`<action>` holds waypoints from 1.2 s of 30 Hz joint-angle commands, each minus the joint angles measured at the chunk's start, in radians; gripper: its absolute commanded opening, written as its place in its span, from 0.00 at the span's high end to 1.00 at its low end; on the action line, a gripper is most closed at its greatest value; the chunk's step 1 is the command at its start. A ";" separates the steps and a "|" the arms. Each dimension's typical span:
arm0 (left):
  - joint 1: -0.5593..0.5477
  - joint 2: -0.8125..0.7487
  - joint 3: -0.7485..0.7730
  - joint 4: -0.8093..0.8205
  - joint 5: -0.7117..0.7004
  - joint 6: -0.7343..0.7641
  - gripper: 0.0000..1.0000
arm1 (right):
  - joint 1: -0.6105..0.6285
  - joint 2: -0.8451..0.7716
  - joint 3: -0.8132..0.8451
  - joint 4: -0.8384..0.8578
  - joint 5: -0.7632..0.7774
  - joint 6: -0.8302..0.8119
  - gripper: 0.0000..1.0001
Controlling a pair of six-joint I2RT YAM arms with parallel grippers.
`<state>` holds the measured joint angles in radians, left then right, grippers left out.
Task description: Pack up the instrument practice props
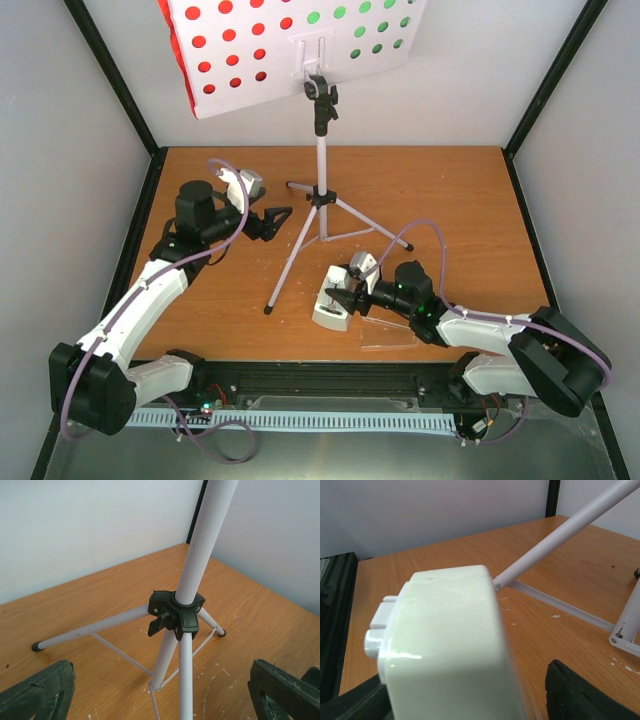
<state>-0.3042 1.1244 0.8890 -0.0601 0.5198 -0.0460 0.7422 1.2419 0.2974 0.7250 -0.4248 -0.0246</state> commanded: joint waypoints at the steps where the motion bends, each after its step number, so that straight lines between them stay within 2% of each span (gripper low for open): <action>1: -0.011 0.003 0.035 0.012 0.023 0.009 0.05 | 0.005 -0.048 0.020 -0.047 0.024 -0.005 0.27; 5: -0.026 -0.006 0.038 0.006 0.025 0.006 0.06 | 0.005 -0.132 -0.010 -0.048 0.035 0.003 0.06; 7: -0.045 -0.009 0.048 -0.006 0.006 -0.032 0.06 | 0.005 -0.176 -0.026 -0.051 0.036 0.000 0.00; 10: -0.103 0.008 0.072 -0.071 -0.039 -0.172 0.09 | 0.005 -0.254 -0.029 -0.111 0.040 -0.016 0.00; 12: -0.162 0.017 0.064 -0.118 -0.079 -0.238 0.12 | 0.005 -0.316 -0.047 -0.139 0.117 -0.020 0.00; 15: -0.246 -0.027 -0.032 -0.019 -0.075 -0.280 0.11 | 0.004 -0.435 -0.113 -0.116 0.301 -0.010 0.00; 19: -0.274 -0.081 -0.120 0.053 -0.020 -0.246 0.09 | 0.000 -0.584 -0.175 -0.119 0.518 0.015 0.00; 25: -0.357 -0.041 -0.147 0.096 0.032 -0.174 0.08 | -0.003 -0.679 -0.207 -0.152 0.606 0.024 0.00; 30: -0.453 -0.012 -0.156 0.094 -0.095 -0.118 0.07 | -0.004 -0.696 -0.206 -0.183 0.696 0.038 0.00; 36: -0.503 -0.002 -0.198 0.078 -0.205 -0.127 0.05 | -0.004 -0.709 -0.225 -0.176 0.704 0.044 0.00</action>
<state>-0.7788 1.1236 0.7193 0.0010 0.4004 -0.1944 0.7403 0.5426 0.0917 0.5495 0.2329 0.0063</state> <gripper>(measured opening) 0.949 0.999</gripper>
